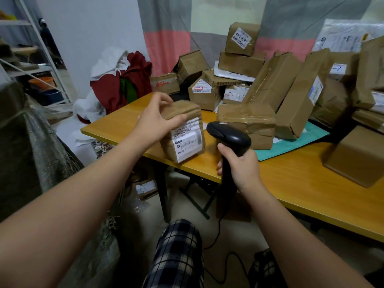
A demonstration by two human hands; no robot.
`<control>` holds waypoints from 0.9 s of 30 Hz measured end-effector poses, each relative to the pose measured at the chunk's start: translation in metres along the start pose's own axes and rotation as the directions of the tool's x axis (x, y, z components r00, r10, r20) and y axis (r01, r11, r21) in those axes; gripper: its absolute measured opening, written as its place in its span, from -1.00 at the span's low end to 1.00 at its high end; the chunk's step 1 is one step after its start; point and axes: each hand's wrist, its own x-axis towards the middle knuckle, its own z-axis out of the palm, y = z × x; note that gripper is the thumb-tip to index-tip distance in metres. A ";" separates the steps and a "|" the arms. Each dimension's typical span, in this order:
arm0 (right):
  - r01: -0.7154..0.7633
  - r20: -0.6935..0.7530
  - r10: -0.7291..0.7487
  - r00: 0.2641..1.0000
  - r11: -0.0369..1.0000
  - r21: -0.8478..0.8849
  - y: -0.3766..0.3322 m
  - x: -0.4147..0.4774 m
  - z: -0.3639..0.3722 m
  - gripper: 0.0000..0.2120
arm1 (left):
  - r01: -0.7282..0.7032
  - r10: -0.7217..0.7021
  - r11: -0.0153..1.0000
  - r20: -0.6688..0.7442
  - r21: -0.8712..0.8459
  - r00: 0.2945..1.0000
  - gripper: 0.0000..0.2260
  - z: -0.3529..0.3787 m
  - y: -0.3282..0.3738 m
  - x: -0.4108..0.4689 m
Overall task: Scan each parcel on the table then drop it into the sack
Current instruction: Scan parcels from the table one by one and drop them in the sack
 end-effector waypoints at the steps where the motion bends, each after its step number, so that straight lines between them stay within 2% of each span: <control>1: 0.019 -0.005 -0.019 1.000 0.998 -0.058 0.000 -0.003 0.001 -0.87 | -0.032 0.030 0.997 0.035 0.069 0.999 -0.62 0.000 -0.002 0.000; 3: 0.078 -0.017 -0.083 0.996 0.978 -0.191 0.000 -0.013 0.003 -0.89 | -0.066 0.061 0.990 0.042 0.124 0.997 -0.71 0.001 -0.006 -0.004; 4: 0.112 -0.019 -0.120 0.993 0.965 -0.238 0.000 -0.018 0.004 -0.87 | -0.052 0.046 0.993 0.055 0.105 0.997 -0.68 0.001 -0.009 -0.006; 8: 0.190 -0.016 -0.208 0.978 0.917 -0.350 0.000 -0.033 0.005 -0.84 | -0.012 -0.025 0.987 0.222 0.160 0.975 -0.24 -0.001 -0.025 -0.015; 10: 0.205 -0.013 -0.225 0.974 0.908 -0.366 -0.003 -0.034 0.003 -0.82 | 0.012 -0.042 0.989 0.204 0.145 0.978 -0.16 0.004 -0.029 -0.020; 13: 0.221 -0.001 -0.239 0.971 0.897 -0.382 -0.007 -0.031 -0.001 -0.79 | 0.050 -0.055 0.998 0.126 0.040 0.990 -0.15 0.010 -0.035 -0.024; 17: 0.219 0.010 -0.234 0.972 0.891 -0.398 -0.009 -0.030 -0.004 -0.70 | 0.081 -0.065 0.980 0.095 -0.183 0.993 -0.22 0.011 -0.039 -0.027; 27: 0.183 0.038 -0.185 0.982 0.880 -0.438 -0.010 -0.029 -0.003 -0.66 | 0.076 -0.057 0.973 0.092 -0.219 0.994 -0.24 0.012 -0.034 -0.027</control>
